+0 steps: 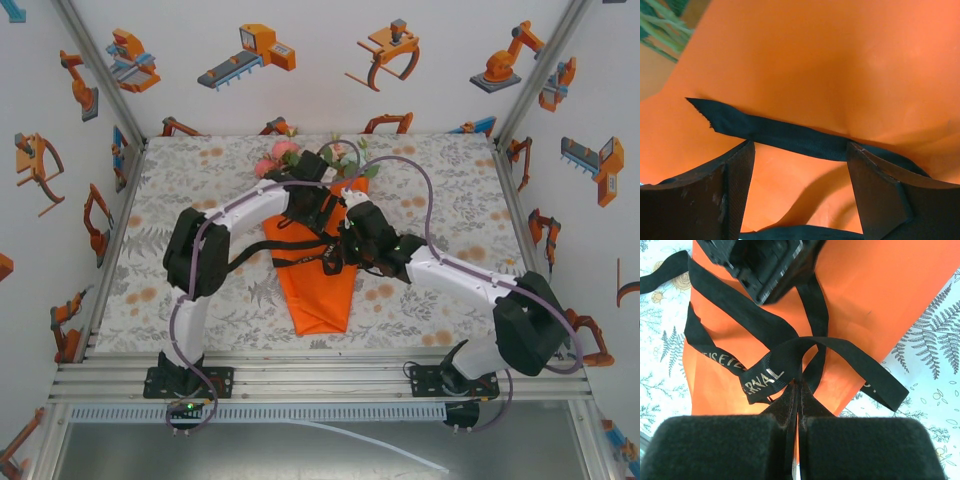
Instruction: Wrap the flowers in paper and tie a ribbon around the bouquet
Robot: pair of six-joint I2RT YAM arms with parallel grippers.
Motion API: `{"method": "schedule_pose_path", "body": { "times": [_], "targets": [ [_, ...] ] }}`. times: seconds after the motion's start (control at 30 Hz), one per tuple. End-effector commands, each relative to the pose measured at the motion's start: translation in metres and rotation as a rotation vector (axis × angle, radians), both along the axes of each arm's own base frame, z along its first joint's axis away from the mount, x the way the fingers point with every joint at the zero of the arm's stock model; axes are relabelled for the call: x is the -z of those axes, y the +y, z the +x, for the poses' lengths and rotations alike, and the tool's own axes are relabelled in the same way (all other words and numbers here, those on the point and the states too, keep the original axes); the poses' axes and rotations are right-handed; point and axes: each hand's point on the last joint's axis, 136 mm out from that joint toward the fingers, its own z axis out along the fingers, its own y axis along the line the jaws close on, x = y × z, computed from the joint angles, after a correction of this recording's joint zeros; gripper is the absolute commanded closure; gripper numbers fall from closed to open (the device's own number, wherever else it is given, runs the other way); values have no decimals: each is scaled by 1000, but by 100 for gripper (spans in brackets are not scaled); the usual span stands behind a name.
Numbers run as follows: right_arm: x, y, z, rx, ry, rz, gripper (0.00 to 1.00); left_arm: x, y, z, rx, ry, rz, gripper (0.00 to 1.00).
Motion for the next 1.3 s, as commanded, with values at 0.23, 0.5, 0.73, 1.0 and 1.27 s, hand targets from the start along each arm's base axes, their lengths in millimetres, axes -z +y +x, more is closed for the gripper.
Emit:
{"method": "schedule_pose_path", "body": {
  "times": [0.23,0.5,0.73,1.0,1.27],
  "targets": [
    [-2,2,0,-15,-25,-5,100,31,2,0,-1,37,72,64],
    [-2,1,1,-10,-32,-14,100,-8,10,13,-41,-34,13,94],
    [2,-1,1,-3,-29,-29,100,-83,37,21,-102,-113,-140,93],
    [8,-10,3,32,-23,-65,100,-133,108,16,-229,-251,-96,93],
    [18,-18,3,53,19,-141,100,-144,211,-6,-511,-322,-53,93]
  ]
}}
